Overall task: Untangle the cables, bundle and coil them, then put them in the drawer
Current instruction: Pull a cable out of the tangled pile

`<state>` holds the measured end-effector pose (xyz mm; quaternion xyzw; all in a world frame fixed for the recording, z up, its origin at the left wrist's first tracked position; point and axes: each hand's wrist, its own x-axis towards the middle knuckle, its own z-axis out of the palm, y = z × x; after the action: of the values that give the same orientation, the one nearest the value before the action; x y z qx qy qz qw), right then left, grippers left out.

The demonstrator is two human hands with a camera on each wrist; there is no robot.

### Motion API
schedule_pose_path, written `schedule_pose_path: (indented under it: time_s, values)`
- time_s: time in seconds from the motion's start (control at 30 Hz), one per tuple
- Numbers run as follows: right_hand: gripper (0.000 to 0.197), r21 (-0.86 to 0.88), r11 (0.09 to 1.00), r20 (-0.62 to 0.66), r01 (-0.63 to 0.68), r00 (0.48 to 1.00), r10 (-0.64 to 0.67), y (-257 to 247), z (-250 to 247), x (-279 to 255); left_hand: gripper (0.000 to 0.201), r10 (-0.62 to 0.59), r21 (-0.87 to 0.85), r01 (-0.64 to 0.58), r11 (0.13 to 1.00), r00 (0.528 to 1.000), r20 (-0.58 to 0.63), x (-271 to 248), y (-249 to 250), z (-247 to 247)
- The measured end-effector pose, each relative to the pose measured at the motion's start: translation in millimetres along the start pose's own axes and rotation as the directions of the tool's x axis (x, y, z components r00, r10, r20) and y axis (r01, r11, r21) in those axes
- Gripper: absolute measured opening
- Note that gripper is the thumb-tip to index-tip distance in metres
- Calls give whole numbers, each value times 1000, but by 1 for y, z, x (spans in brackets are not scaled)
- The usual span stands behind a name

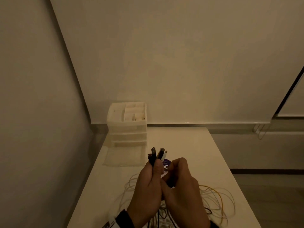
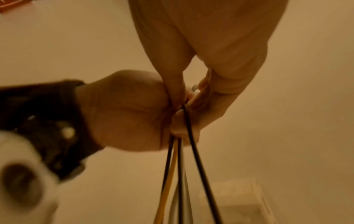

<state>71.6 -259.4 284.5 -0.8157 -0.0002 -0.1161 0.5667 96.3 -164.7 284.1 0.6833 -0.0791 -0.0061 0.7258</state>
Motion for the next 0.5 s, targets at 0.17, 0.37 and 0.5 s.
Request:
schedule_pose_path:
  time_s: [0.17, 0.37, 0.5]
  values:
    - [10, -17, 990, 244, 141, 961, -133, 57, 23, -13, 47, 79, -42, -88, 995, 979, -187, 20, 18, -15]
    - [18, -188, 972, 471, 143, 881, -39, 130, 28, -10, 41, 182, -131, -205, 970, 968, -171, 27, 49, -58]
    - [43, -300, 923, 546, 239, 837, -39, 153, 14, 12, 46, 346, -1, -358, 934, 903, -256, 15, 74, -93]
